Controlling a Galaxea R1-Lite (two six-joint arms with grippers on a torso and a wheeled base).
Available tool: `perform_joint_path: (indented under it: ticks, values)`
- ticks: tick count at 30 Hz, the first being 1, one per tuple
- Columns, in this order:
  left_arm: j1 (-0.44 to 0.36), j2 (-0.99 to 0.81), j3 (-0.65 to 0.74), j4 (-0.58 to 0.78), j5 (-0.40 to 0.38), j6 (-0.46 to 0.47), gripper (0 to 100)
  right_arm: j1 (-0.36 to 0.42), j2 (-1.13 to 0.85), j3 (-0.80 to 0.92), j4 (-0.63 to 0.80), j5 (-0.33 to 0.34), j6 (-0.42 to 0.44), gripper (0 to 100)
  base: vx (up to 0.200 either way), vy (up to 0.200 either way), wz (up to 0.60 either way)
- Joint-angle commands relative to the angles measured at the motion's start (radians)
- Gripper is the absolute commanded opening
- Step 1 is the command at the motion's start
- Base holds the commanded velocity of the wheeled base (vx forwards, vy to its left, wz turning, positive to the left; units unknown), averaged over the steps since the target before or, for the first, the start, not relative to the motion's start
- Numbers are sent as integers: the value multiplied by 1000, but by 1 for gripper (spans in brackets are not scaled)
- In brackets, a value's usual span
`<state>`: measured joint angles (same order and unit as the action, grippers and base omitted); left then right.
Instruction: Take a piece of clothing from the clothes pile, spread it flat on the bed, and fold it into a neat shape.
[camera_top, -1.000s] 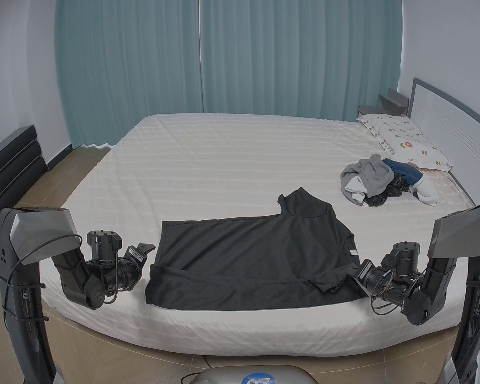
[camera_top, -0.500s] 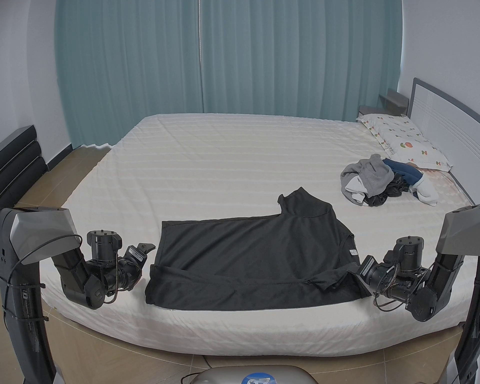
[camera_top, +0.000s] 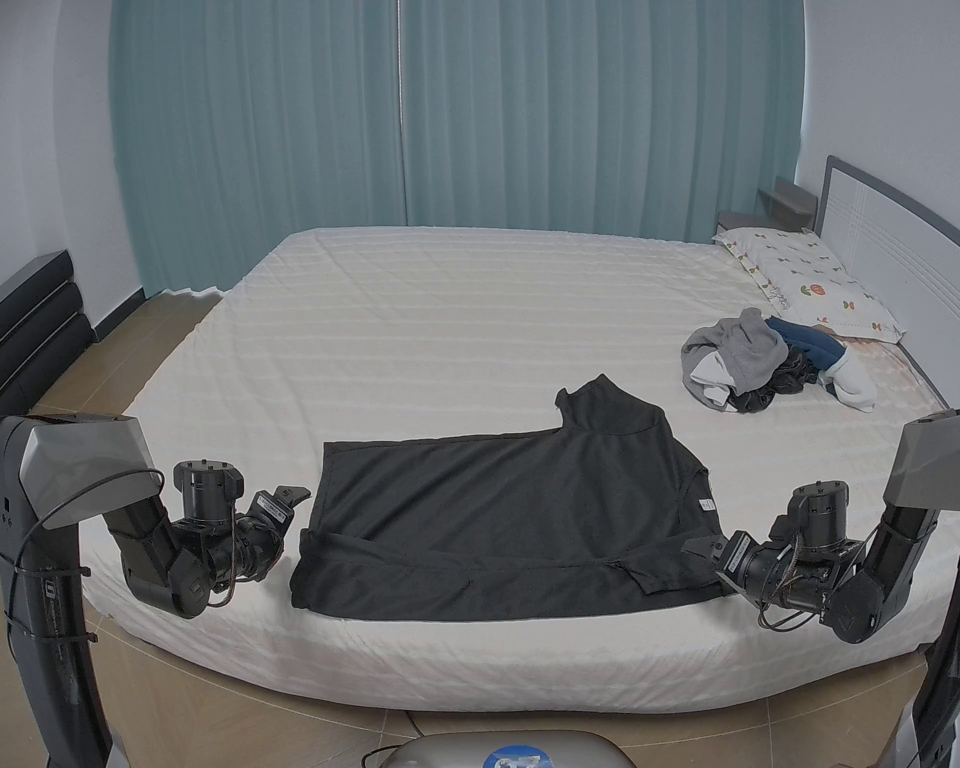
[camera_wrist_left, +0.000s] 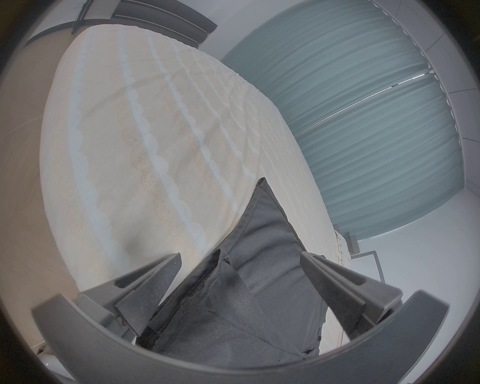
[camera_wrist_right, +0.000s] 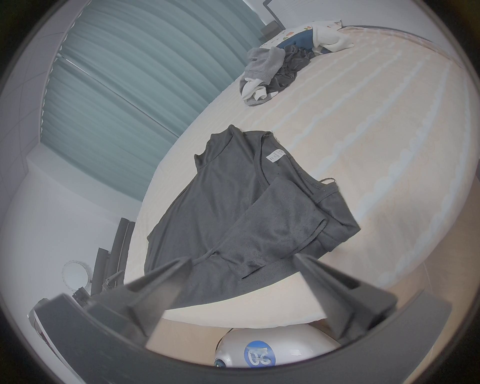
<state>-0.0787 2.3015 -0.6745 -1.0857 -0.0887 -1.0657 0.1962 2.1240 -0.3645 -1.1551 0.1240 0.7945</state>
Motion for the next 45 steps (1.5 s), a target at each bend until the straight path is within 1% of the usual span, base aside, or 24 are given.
perform_joint_path:
  ticks: [1,10,12,13,16,19,21,22,26,29,32,35,39,40,41,45]
  values:
    - [0,1,0,0,1,0,100,-6,-9,1,3,-3,-3,100,0,0,0]
    - [-1,1,0,0,1,0,100,-38,7,-27,-25,2,5,100,0,0,0]
    - [-1,1,0,0,1,0,100,-44,24,-45,-51,9,34,100,0,0,0]
    - [-1,1,0,0,1,0,100,-44,24,-45,-51,9,34,100,0,0,0]
    - [-1,1,0,0,1,0,100,-34,89,-85,-95,9,89,100,0,0,0]
    - [-1,1,0,0,1,0,100,-34,182,-133,-144,5,92,100,0,0,0]
    - [-1,1,0,0,1,0,100,-34,188,-136,-144,3,92,100,0,0,0]
    - [0,1,-2,0,1,0,100,-34,263,-171,-155,-6,88,100,0,0,0]
    - [0,1,-4,-2,0,-7,100,-47,275,-179,-153,-6,86,100,0,0,0]
    - [7,-5,-2,-2,-5,-13,100,-75,281,-179,-156,-4,86,100,0,0,0]
    - [7,-4,-4,-2,-5,-11,100,-77,280,-179,-158,-4,89,100,0,0,0]
    - [5,-2,0,-2,0,-8,100,-77,247,-177,-204,-4,101,100,0,0,0]
    - [5,-4,0,-2,0,-10,100,-75,209,-162,-255,-4,158,100,0,0,0]
    - [5,-4,0,-2,0,-10,100,-75,209,-162,-255,-4,158,100,0,0,0]
    - [7,-7,3,-2,-5,-10,100,-78,183,-156,-267,-1,196,100,0,0,0]
    - [10,-7,3,0,-6,-10,100,-83,165,-142,-330,8,278,100,0,0,0]
